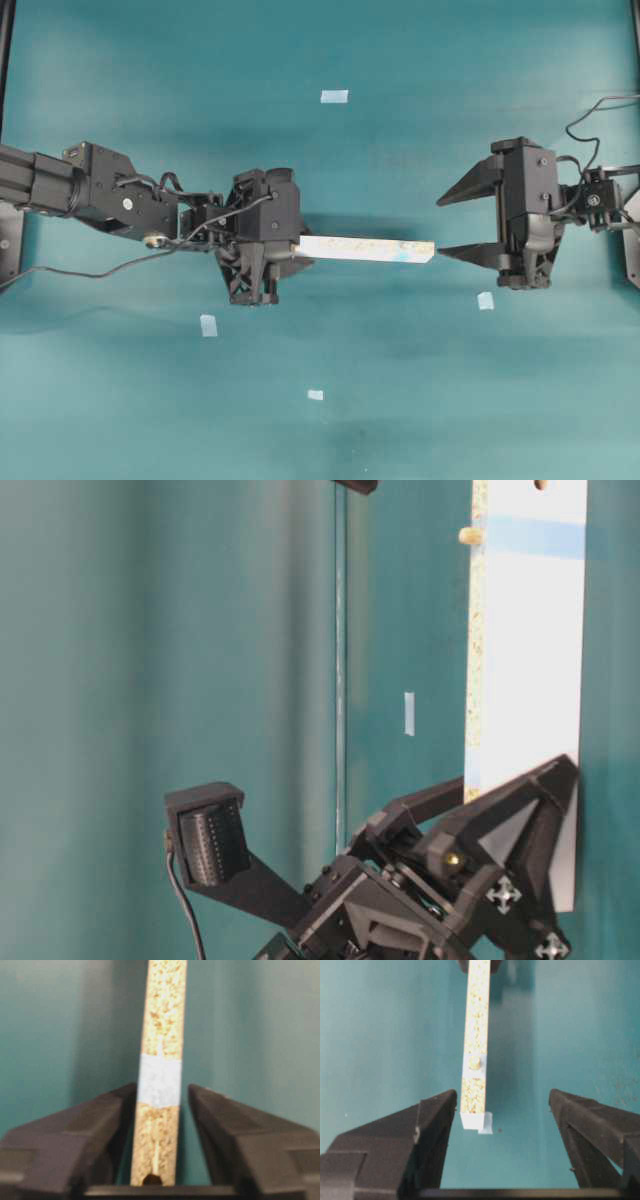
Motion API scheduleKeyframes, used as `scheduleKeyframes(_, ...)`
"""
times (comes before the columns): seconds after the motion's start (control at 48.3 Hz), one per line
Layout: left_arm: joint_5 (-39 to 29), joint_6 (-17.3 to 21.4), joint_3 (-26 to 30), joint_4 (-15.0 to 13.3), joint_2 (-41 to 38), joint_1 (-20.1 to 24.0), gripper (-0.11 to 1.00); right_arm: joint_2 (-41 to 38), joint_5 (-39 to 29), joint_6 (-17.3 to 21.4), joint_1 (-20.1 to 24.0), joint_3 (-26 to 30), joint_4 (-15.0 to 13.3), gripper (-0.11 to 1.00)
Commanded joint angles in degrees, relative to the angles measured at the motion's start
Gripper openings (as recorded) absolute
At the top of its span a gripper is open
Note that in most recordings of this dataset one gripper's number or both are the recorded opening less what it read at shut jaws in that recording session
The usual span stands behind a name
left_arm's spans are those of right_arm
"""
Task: Move the wooden board into place and insert the rod into its hole.
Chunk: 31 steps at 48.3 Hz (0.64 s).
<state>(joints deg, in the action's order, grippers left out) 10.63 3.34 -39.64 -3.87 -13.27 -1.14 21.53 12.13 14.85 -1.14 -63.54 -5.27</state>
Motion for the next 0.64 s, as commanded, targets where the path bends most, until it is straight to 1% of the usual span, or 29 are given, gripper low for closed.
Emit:
scheduleKeyframes(0.0, -0.1, -0.2, 1.1, 0.0, 2.5, -0.3, 0.58, 0.6, 0.0, -0.1, 0.1, 0.3, -0.1, 0.85)
scheduleKeyframes(0.165, -1.5, 0.2, 0.6, 0.0, 6.2, -0.3, 0.58, 1.2, 0.1, -0.1, 0.1, -0.1, -0.2, 0.85)
scheduleKeyframes(0.372, -5.2, 0.3, -2.0, 0.1, 11.4, -0.3, 0.58, 3.3, 0.0, -0.1, 0.1, -1.1, -0.2, 0.85)
scheduleKeyframes(0.621, -5.4, 0.2, -4.8, 0.1, 13.3, -0.3, 0.58, 4.9, 0.0, 0.0, 0.1, -3.7, -0.2, 0.85)
